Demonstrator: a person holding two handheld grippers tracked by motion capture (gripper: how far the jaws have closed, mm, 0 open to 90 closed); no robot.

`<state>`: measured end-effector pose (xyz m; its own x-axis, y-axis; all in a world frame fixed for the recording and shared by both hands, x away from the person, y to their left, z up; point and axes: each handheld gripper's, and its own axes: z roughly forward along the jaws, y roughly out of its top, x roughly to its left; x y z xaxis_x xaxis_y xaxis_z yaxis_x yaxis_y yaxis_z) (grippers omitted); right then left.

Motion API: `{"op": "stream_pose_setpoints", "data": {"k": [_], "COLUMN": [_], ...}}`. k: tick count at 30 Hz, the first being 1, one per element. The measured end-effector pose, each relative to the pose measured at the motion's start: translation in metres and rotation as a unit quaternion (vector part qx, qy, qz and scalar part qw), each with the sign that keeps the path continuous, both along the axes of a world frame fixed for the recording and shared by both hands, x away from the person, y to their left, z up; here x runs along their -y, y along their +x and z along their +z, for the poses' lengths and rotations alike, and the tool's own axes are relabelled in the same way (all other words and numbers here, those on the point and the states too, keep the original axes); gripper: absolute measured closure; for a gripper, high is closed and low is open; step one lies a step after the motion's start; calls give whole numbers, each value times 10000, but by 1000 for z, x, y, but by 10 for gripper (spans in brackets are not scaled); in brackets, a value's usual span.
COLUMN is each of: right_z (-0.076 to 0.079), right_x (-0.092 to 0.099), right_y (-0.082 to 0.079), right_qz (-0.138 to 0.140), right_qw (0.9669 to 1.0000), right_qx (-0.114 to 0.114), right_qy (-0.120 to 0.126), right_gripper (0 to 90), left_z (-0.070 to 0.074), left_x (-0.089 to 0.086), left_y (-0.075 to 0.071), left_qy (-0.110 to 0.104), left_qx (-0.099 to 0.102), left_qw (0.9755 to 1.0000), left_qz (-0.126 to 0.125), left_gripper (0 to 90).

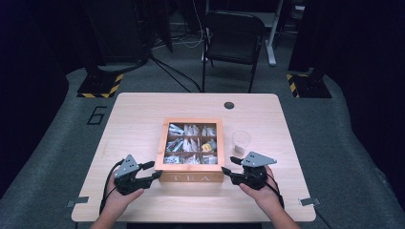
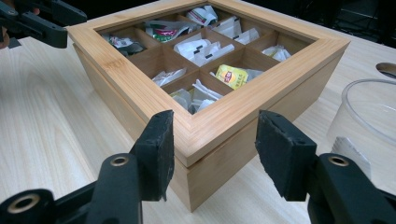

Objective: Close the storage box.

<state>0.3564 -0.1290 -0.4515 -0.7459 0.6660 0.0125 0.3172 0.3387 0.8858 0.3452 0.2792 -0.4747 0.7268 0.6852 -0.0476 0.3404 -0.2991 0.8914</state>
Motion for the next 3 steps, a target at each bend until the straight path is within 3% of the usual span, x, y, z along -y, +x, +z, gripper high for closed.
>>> {"op": "stream_pose_setpoints", "data": {"k": [3], "right_z": [-1], "right_x": [-1], "right_y": [1], "right_qz": [-1], "right_qw": [10000], "right_qx": [22], "right_qy": [-64], "right_gripper": [460], "left_z": [0], "left_x": [1], "left_y": [-1], "left_qy": [38], "left_qx": [-7], "left_qw": [10000], "left_qz": [-60], "left_gripper": [483]}}
